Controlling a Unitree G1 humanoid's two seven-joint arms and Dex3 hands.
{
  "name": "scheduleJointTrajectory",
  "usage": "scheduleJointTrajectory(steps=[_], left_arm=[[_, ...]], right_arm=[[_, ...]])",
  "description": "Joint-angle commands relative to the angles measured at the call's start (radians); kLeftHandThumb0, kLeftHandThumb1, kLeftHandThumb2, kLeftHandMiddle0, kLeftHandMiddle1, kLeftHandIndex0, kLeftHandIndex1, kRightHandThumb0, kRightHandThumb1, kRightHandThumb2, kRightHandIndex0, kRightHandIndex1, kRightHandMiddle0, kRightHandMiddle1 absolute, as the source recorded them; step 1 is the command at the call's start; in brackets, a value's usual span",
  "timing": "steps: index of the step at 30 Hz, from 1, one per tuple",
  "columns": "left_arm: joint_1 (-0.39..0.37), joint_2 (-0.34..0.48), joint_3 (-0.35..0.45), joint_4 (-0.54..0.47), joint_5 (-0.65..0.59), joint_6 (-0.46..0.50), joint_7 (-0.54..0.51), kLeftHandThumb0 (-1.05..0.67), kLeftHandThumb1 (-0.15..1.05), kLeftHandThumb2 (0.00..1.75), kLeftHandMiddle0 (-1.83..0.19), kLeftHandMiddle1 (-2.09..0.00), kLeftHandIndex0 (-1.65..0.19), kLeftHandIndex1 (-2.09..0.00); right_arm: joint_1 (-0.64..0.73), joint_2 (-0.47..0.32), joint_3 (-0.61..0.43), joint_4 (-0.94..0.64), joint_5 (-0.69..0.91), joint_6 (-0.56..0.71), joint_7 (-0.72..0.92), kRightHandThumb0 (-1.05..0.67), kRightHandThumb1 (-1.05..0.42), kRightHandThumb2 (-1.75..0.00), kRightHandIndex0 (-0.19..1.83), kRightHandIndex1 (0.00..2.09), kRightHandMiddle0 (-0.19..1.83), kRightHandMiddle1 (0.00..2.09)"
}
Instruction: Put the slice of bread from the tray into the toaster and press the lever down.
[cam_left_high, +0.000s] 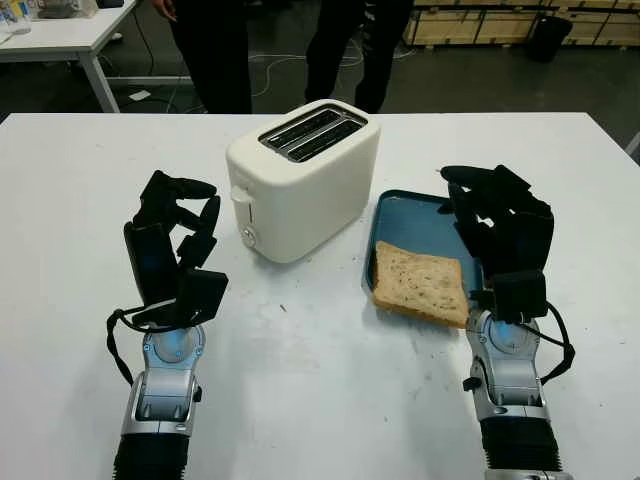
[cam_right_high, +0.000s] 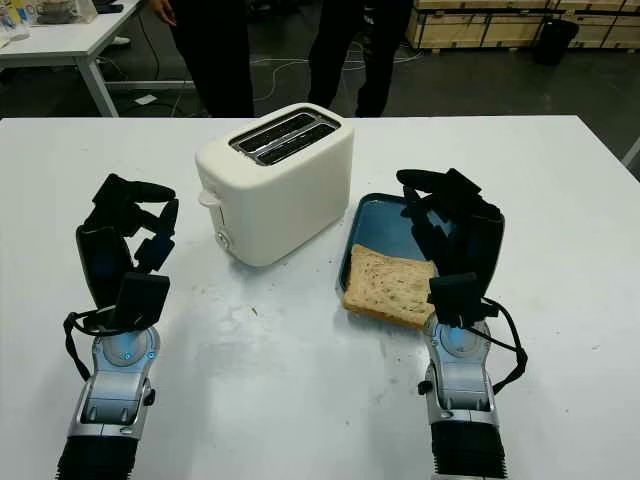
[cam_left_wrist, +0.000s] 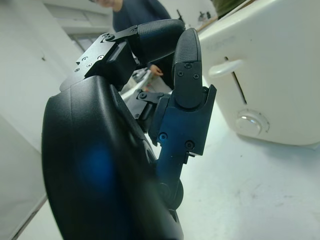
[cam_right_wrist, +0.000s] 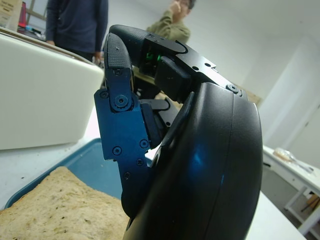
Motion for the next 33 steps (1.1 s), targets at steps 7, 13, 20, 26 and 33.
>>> scheduleJointTrajectory(steps=[7, 13, 20, 26, 33], left_arm=[[-0.002, -0.005, -0.007, -0.007, 0.001, -0.010, 0.003, -0.48, 0.92, 0.30, -0.72, -1.75, -0.59, -1.41], [0.005, -0.010, -0.011, -0.012, -0.001, -0.005, -0.001, -0.49, 0.92, 0.30, -0.72, -1.75, -0.58, -1.42], [0.006, -0.002, -0.015, 0.003, 0.009, -0.022, 0.004, -0.49, 0.92, 0.30, -0.72, -1.75, -0.59, -1.43], [0.003, -0.007, -0.016, 0.007, -0.002, -0.025, 0.000, -0.48, 0.92, 0.31, -0.72, -1.75, -0.59, -1.42], [0.003, -0.004, -0.018, 0.003, 0.000, -0.025, -0.001, -0.49, 0.92, 0.31, -0.74, -1.75, -0.60, -1.43]], right_arm=[[0.004, -0.006, -0.005, -0.016, 0.010, 0.012, 0.013, -0.47, -0.92, -0.18, 0.77, 1.49, 0.96, 0.59], [0.041, -0.045, 0.008, -0.058, -0.053, 0.015, 0.035, -0.51, -0.92, -0.17, 0.72, 1.51, 0.98, 0.45], [0.258, -0.269, 0.051, -0.271, -0.551, -0.061, 0.004, -0.67, -0.87, -0.01, 0.58, 0.61, 0.79, 0.02], [0.393, -0.356, 0.091, -0.387, -0.774, -0.011, 0.025, -0.86, -0.88, 0.00, 0.33, 0.07, 0.38, 0.00], [0.426, -0.373, 0.155, -0.374, -0.948, 0.100, 0.039, -0.97, -0.92, -0.03, 0.12, 0.00, 0.17, 0.00]])
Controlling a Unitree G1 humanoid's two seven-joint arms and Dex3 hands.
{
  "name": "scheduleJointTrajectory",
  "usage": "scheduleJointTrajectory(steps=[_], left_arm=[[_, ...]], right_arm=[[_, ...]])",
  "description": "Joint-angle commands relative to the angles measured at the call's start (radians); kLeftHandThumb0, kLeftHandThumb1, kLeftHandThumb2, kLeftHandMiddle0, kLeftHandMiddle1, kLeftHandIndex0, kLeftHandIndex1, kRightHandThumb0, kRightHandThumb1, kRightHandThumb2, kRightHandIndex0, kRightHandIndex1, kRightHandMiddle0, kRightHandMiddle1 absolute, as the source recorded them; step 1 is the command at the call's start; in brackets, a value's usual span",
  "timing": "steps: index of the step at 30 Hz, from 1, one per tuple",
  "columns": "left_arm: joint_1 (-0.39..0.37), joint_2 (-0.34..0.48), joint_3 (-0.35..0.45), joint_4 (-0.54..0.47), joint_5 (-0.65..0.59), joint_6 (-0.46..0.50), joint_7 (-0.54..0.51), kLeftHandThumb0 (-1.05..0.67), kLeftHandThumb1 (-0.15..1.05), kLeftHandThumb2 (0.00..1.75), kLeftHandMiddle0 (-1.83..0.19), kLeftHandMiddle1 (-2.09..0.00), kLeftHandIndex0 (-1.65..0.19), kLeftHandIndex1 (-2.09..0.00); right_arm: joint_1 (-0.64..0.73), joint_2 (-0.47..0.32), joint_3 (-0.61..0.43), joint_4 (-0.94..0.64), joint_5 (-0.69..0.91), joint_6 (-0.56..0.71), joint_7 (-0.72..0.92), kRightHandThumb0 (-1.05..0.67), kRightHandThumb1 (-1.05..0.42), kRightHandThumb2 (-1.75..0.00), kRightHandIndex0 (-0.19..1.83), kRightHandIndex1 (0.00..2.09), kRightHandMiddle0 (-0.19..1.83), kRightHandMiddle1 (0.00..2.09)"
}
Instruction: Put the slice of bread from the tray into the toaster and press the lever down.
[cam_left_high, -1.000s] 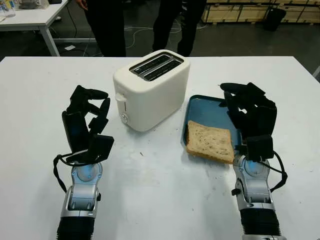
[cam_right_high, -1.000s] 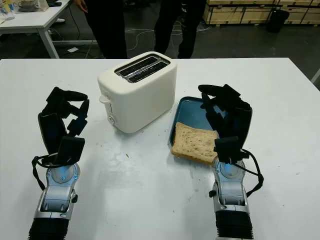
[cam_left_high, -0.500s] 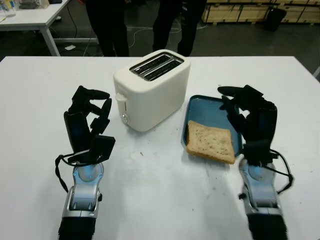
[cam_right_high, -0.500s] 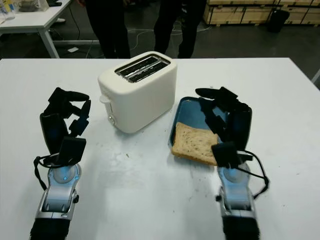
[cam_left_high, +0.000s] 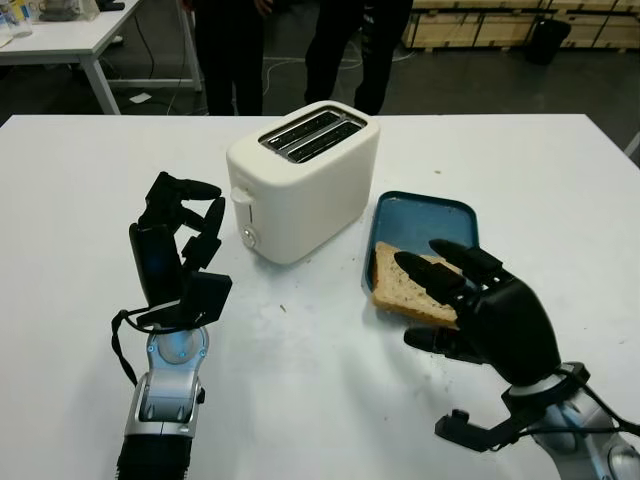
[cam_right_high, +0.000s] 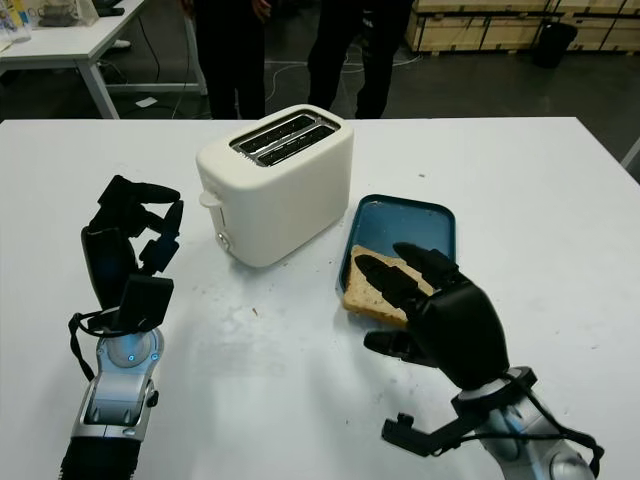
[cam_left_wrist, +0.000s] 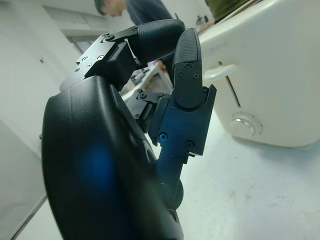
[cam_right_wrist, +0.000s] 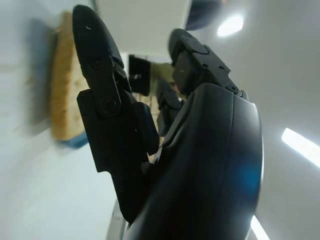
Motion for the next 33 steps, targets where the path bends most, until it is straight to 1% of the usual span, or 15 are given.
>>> scheduleJointTrajectory(steps=[1, 3, 7, 11, 15, 19, 23, 28, 31, 33], left_arm=[[0.000, 0.000, -0.002, 0.002, -0.008, -0.020, -0.004, -0.49, 0.92, 0.30, -0.74, -1.75, -0.60, -1.44], [0.001, -0.001, -0.002, 0.001, -0.005, -0.019, -0.001, -0.48, 0.92, 0.30, -0.73, -1.75, -0.59, -1.43], [0.004, -0.003, -0.003, -0.005, -0.012, -0.020, -0.004, -0.48, 0.92, 0.30, -0.73, -1.75, -0.59, -1.43], [0.005, 0.001, -0.002, -0.007, 0.005, -0.013, 0.004, -0.49, 0.92, 0.31, -0.74, -1.75, -0.59, -1.43], [0.007, -0.004, -0.001, -0.017, 0.003, -0.003, 0.002, -0.50, 0.92, 0.31, -0.75, -1.75, -0.60, -1.44], [0.008, -0.004, -0.002, -0.020, 0.009, -0.005, 0.005, -0.50, 0.92, 0.31, -0.74, -1.75, -0.59, -1.44], [0.010, -0.004, -0.002, -0.024, 0.012, -0.006, 0.006, -0.50, 0.92, 0.31, -0.74, -1.75, -0.59, -1.43], [0.014, -0.006, -0.002, -0.033, -0.002, -0.008, -0.004, -0.49, 0.92, 0.31, -0.73, -1.75, -0.59, -1.42], [0.013, -0.003, -0.001, -0.040, 0.019, -0.006, 0.010, -0.48, 0.92, 0.31, -0.74, -1.75, -0.60, -1.42], [0.014, -0.004, 0.001, -0.049, 0.021, -0.002, 0.013, -0.48, 0.92, 0.31, -0.75, -1.75, -0.60, -1.42]], right_arm=[[-0.004, -0.006, 0.025, 0.012, -0.051, 0.055, 0.019, -0.97, -0.92, -0.04, 0.08, 0.00, 0.13, 0.00], [-0.015, -0.006, 0.052, 0.042, -0.103, 0.096, 0.002, -0.94, -0.92, -0.03, 0.02, 0.00, 0.10, 0.00], [-0.055, 0.002, 0.106, 0.147, -0.182, 0.162, -0.088, -0.94, -0.90, -0.01, 0.00, 0.00, 0.09, 0.00], [-0.103, -0.004, 0.157, 0.259, -0.207, 0.204, -0.180, -0.92, -0.88, 0.00, 0.01, 0.01, 0.11, 0.01], [-0.136, -0.020, 0.200, 0.320, -0.215, 0.248, -0.217, -0.90, -0.89, 0.00, 0.02, 0.01, 0.12, 0.01], [-0.154, -0.036, 0.229, 0.339, -0.201, 0.275, -0.231, -0.86, -0.90, -0.01, 0.03, 0.01, 0.14, 0.01], [-0.170, -0.043, 0.246, 0.364, -0.175, 0.270, -0.286, -0.81, -0.88, 0.00, 0.11, 0.05, 0.20, 0.04], [-0.186, -0.048, 0.265, 0.389, -0.162, 0.271, -0.313, -0.75, -0.88, 0.00, 0.15, 0.06, 0.23, 0.03], [-0.198, -0.045, 0.283, 0.395, -0.185, 0.311, -0.299, -0.73, -0.89, -0.01, 0.18, 0.07, 0.26, 0.04], [-0.207, -0.036, 0.300, 0.375, -0.219, 0.373, -0.242, -0.72, -0.91, -0.01, 0.20, 0.08, 0.27, 0.04]])
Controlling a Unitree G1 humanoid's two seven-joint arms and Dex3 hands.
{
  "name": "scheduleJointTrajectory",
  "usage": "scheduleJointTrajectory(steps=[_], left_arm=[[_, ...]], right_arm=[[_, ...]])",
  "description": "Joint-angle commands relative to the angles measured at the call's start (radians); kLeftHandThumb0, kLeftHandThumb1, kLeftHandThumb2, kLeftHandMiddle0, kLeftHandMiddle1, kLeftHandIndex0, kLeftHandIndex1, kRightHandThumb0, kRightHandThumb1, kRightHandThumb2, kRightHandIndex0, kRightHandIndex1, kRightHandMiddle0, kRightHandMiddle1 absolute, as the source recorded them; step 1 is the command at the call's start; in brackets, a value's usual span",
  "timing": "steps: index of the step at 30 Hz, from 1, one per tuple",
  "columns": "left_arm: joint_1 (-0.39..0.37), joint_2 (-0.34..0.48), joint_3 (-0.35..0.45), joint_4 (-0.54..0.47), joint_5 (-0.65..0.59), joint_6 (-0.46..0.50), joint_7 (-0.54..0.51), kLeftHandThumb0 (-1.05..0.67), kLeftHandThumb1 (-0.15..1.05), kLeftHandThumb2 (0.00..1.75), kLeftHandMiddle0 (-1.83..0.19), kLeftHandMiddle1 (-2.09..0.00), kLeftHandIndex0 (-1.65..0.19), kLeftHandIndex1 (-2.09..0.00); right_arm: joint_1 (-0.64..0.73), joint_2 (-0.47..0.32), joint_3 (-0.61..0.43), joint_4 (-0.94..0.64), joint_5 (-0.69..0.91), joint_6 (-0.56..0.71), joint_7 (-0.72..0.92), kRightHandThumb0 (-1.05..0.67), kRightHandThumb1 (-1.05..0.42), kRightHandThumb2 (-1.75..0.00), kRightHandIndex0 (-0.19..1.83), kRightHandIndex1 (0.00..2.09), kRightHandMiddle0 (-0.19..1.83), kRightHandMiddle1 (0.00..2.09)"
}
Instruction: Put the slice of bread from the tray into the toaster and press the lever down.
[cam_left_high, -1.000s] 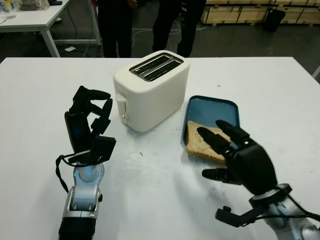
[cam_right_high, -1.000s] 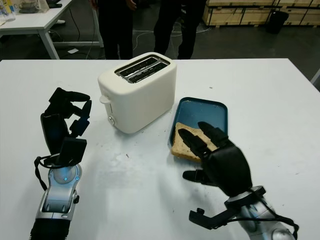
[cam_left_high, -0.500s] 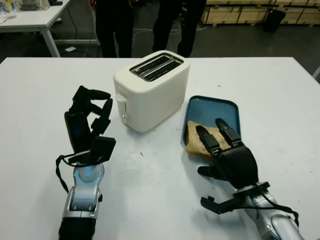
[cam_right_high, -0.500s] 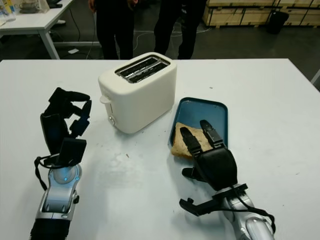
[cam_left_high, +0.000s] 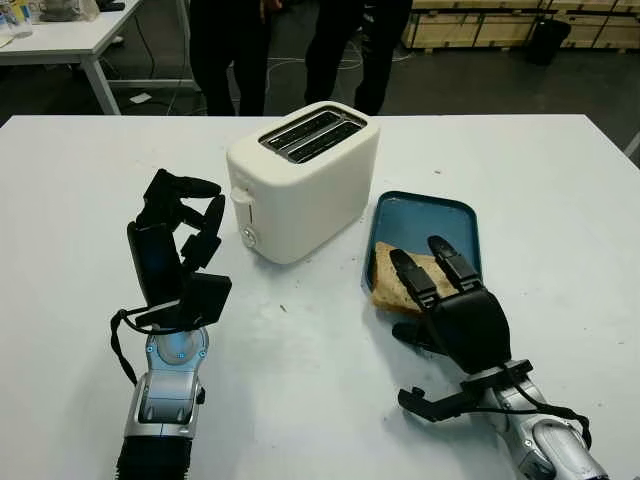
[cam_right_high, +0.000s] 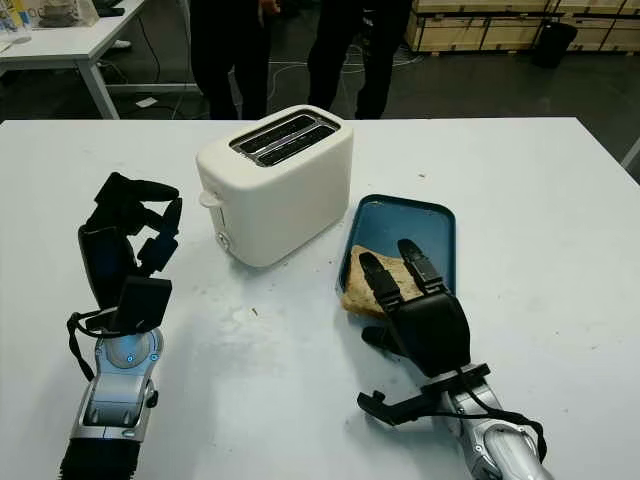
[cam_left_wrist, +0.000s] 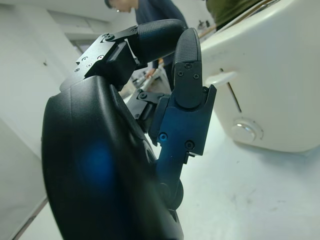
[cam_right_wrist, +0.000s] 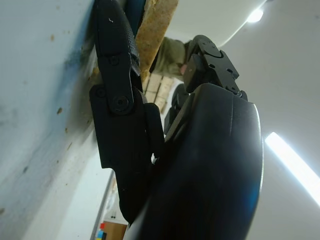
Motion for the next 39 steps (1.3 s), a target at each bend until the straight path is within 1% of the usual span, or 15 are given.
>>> scheduleJointTrajectory(steps=[1, 6, 8, 12, 15, 16, 17, 18, 19, 20, 21, 24, 25, 31, 39], left_arm=[[0.009, -0.002, 0.003, -0.025, 0.015, 0.001, 0.010, -0.48, 0.92, 0.31, -0.75, -1.75, -0.61, -1.42], [0.017, -0.005, 0.000, -0.050, -0.004, -0.008, -0.004, -0.48, 0.92, 0.30, -0.76, -1.75, -0.60, -1.42], [0.019, -0.005, -0.002, -0.058, -0.006, -0.011, -0.008, -0.47, 0.92, 0.30, -0.76, -1.75, -0.60, -1.42], [0.023, -0.008, -0.005, -0.076, 0.004, -0.007, -0.004, -0.46, 0.92, 0.30, -0.76, -1.75, -0.60, -1.43], [0.026, -0.008, -0.004, -0.084, 0.005, -0.008, -0.005, -0.47, 0.92, 0.30, -0.75, -1.75, -0.60, -1.44], [0.028, -0.008, -0.004, -0.089, 0.008, -0.004, -0.005, -0.47, 0.92, 0.30, -0.76, -1.75, -0.60, -1.45], [0.030, -0.009, -0.004, -0.092, 0.006, -0.002, -0.007, -0.47, 0.92, 0.30, -0.76, -1.75, -0.60, -1.45], [0.031, -0.010, -0.004, -0.094, 0.002, -0.002, -0.009, -0.46, 0.92, 0.30, -0.77, -1.75, -0.60, -1.45], [0.031, -0.010, -0.004, -0.094, 0.000, -0.003, -0.011, -0.46, 0.92, 0.29, -0.77, -1.75, -0.60, -1.45], [0.031, -0.008, -0.004, -0.091, 0.002, -0.006, -0.009, -0.45, 0.92, 0.29, -0.77, -1.75, -0.60, -1.45], [0.031, -0.008, -0.005, -0.090, 0.005, -0.008, -0.008, -0.45, 0.92, 0.29, -0.77, -1.75, -0.60, -1.45], [0.031, -0.008, -0.007, -0.088, 0.010, -0.008, -0.007, -0.45, 0.92, 0.29, -0.77, -1.75, -0.59, -1.45], [0.030, -0.009, -0.007, -0.086, 0.008, -0.009, -0.007, -0.45, 0.92, 0.29, -0.77, -1.75, -0.59, -1.45], [0.032, -0.013, -0.009, -0.091, 0.010, -0.001, -0.006, -0.46, 0.92, 0.30, -0.76, -1.75, -0.59, -1.44], [0.033, -0.016, -0.012, -0.087, 0.007, -0.010, -0.006, -0.45, 0.92, 0.29, -0.77, -1.75, -0.59, -1.45]], right_arm=[[-0.008, 0.007, 0.026, 0.000, -0.043, 0.075, 0.071, -0.71, -0.91, -0.01, 0.22, 0.09, 0.28, 0.04], [-0.044, 0.048, 0.064, -0.008, -0.090, 0.213, 0.190, -0.69, -0.92, -0.01, 0.28, 0.11, 0.32, 0.04], [-0.065, 0.060, 0.079, 0.002, -0.107, 0.259, 0.230, -0.69, -0.92, -0.01, 0.27, 0.11, 0.29, 0.02], [-0.103, 0.068, 0.098, 0.025, -0.097, 0.300, 0.284, -0.65, -0.91, 0.00, 0.30, 0.12, 0.32, 0.03], [-0.116, 0.060, 0.114, 0.010, -0.105, 0.327, 0.364, -0.60, -0.92, -0.05, 0.36, 0.17, 0.36, 0.04], [-0.117, 0.059, 0.120, 0.007, -0.115, 0.338, 0.369, -0.60, -0.92, -0.07, 0.45, 0.21, 0.42, 0.07], [-0.115, 0.057, 0.124, 0.005, -0.121, 0.344, 0.362, -0.59, -0.92, -0.07, 0.54, 0.53, 0.56, 0.13], [-0.110, 0.054, 0.126, -0.001, -0.126, 0.344, 0.348, -0.58, -0.92, -0.08, 0.54, 1.15, 0.72, 0.25], [-0.103, 0.049, 0.129, -0.012, -0.131, 0.345, 0.346, -0.57, -0.92, -0.12, 0.59, 1.44, 0.69, 0.62], [-0.094, 0.038, 0.132, -0.025, -0.136, 0.335, 0.325, -0.57, -0.92, -0.19, 0.66, 1.59, 0.65, 0.92], [-0.085, 0.027, 0.136, -0.036, -0.141, 0.325, 0.301, -0.56, -0.92, -0.26, 0.80, 1.68, 0.62, 1.27], [-0.061, -0.009, 0.142, -0.081, -0.146, 0.296, 0.252, -0.58, -0.92, -0.36, 0.92, 1.74, 0.54, 1.66], [-0.054, -0.020, 0.141, -0.102, -0.141, 0.286, 0.245, -0.58, -0.92, -0.39, 0.93, 1.74, 0.52, 1.70], [-0.030, -0.057, 0.111, -0.174, -0.090, 0.208, 0.169, -0.57, -0.92, -0.46, 0.93, 1.75, 0.50, 1.74], [-0.021, -0.070, 0.052, -0.208, 0.009, 0.075, 0.030, -0.52, -0.92, -0.38, 0.91, 1.75, 0.53, 1.75]])
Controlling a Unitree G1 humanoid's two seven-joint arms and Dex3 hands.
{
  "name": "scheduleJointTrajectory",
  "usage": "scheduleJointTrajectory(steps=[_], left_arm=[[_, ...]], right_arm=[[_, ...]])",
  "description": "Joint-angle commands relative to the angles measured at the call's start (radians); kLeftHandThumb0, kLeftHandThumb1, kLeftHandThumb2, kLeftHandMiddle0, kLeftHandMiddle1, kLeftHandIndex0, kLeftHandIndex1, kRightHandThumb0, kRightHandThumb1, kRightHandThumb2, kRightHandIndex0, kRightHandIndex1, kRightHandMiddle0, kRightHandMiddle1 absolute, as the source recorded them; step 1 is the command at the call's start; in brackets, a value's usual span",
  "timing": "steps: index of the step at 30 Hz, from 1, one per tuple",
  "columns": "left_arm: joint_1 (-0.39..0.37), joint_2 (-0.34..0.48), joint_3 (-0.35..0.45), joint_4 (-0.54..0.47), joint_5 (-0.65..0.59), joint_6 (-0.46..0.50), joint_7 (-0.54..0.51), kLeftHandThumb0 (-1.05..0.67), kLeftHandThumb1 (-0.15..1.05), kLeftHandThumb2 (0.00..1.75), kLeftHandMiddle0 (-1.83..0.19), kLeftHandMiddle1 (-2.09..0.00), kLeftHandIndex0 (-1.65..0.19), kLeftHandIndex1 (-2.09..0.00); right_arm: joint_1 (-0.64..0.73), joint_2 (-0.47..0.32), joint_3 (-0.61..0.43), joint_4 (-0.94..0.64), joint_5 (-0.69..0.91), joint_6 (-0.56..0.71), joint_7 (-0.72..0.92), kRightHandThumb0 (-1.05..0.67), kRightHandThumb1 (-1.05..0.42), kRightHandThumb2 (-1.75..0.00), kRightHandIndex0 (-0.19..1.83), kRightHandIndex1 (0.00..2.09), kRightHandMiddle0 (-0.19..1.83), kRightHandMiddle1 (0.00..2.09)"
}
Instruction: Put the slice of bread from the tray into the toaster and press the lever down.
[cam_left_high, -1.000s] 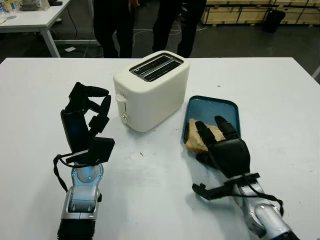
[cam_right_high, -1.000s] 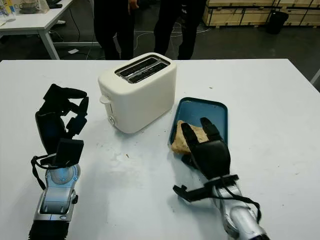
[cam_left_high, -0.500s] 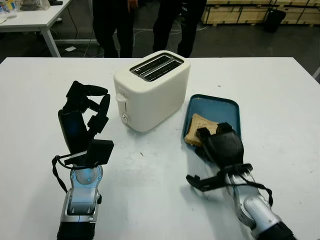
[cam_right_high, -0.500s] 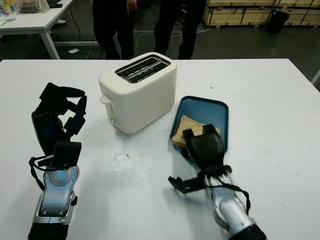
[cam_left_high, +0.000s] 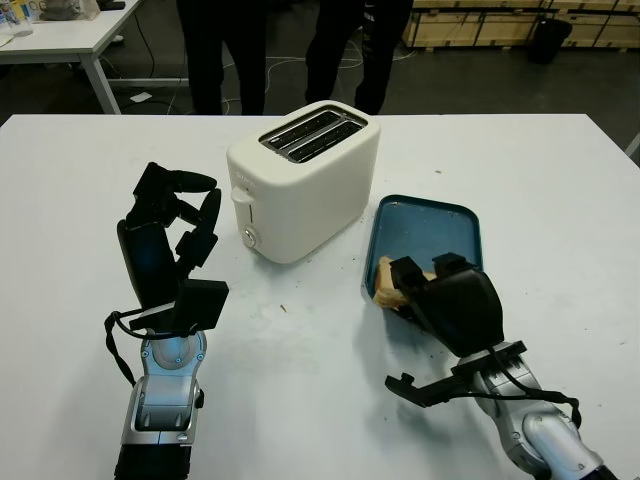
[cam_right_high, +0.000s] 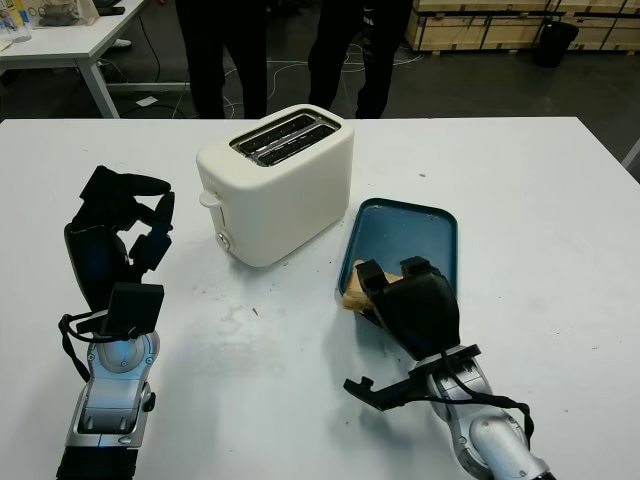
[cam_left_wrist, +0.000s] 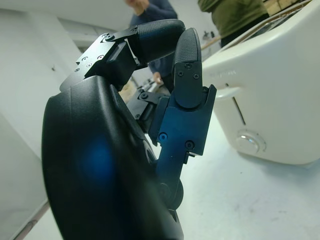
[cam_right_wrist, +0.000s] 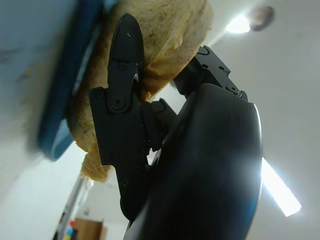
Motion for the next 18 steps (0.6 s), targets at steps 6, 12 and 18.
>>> scheduleJointTrajectory(steps=[6, 12, 18], left_arm=[[0.010, -0.009, -0.007, -0.008, 0.024, 0.008, 0.005, -0.46, 0.92, 0.29, -0.77, -1.75, -0.60, -1.45], [0.014, -0.015, -0.010, -0.015, 0.026, 0.019, 0.002, -0.46, 0.92, 0.29, -0.76, -1.75, -0.59, -1.43], [0.016, -0.024, -0.013, -0.015, 0.038, 0.022, 0.012, -0.47, 0.92, 0.29, -0.75, -1.75, -0.60, -1.43]], right_arm=[[-0.080, -0.042, -0.116, 0.027, 0.190, -0.180, -0.086, -0.49, -0.92, -0.31, 0.89, 1.75, 0.51, 1.75], [-0.330, -0.140, -0.241, 0.168, 0.422, -0.368, 0.017, -0.49, -0.92, -0.38, 0.89, 1.75, 0.47, 1.73], [-0.794, -0.244, -0.192, 0.627, 0.523, -0.702, 0.141, -0.40, -0.92, -0.21, 0.80, 1.73, 0.58, 1.58]])
